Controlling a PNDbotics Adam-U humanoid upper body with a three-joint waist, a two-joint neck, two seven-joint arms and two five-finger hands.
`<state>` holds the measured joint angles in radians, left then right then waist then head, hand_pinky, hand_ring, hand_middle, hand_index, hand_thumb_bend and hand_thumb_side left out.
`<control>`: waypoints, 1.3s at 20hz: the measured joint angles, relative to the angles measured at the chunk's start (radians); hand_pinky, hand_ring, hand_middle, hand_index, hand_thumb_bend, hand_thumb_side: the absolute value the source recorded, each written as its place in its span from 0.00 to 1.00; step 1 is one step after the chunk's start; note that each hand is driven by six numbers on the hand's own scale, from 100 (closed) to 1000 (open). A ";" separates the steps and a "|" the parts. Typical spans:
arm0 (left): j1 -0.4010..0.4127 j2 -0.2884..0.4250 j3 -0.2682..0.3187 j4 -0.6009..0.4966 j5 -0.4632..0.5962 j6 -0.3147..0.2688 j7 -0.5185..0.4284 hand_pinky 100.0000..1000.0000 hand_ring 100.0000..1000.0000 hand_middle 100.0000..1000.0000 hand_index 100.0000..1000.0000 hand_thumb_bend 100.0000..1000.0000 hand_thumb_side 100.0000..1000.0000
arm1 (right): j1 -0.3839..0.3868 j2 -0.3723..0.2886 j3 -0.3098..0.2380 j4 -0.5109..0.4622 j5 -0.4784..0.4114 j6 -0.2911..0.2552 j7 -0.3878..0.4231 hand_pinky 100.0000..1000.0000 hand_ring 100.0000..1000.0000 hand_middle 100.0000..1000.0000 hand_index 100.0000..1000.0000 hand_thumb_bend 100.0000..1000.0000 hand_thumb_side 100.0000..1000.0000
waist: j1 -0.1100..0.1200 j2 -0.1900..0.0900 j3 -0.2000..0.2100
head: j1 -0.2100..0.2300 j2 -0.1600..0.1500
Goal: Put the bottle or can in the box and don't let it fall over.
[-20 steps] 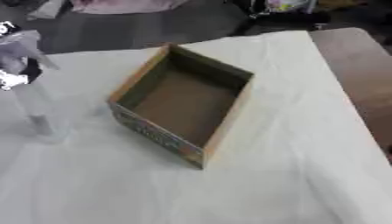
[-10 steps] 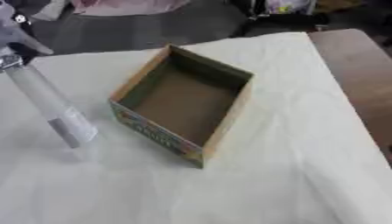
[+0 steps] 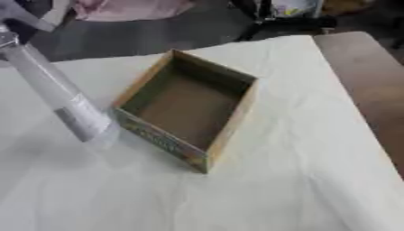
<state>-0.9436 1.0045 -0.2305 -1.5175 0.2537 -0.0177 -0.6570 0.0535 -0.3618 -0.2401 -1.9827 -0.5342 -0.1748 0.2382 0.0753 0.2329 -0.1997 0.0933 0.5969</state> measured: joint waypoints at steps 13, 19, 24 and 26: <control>-0.143 -0.061 0.009 0.098 -0.075 -0.024 0.030 0.00 0.00 0.00 0.09 0.00 0.00 | 0.003 -0.033 -0.007 0.000 -0.027 -0.006 -0.004 0.89 0.89 0.91 0.88 0.00 0.22 | 0.030 -0.023 -0.030 | 0.020 0.017; -0.167 -0.084 0.025 0.141 -0.107 -0.035 0.073 0.00 0.00 0.00 0.10 0.00 0.00 | -0.022 -0.040 -0.006 0.000 -0.037 -0.001 0.000 0.89 0.89 0.91 0.88 0.00 0.23 | 0.046 -0.020 -0.062 | 0.048 0.017; -0.168 -0.110 0.024 0.160 -0.134 -0.046 0.088 0.00 0.00 0.00 0.10 0.00 0.00 | -0.043 -0.040 -0.004 0.000 -0.040 0.006 0.008 0.89 0.89 0.91 0.88 0.00 0.23 | 0.053 -0.002 -0.087 | 0.072 0.017; -0.169 -0.121 0.020 0.162 -0.146 -0.048 0.087 0.00 0.00 0.00 0.10 0.00 0.00 | -0.050 -0.040 0.000 0.000 -0.042 0.009 0.011 0.89 0.89 0.91 0.88 0.00 0.23 | 0.053 0.003 -0.094 | 0.078 0.018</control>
<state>-1.1128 0.8832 -0.2104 -1.3556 0.1078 -0.0658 -0.5702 0.0035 -0.4020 -0.2396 -1.9826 -0.5763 -0.1657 0.2488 0.1287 0.2364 -0.2940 0.1711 0.6144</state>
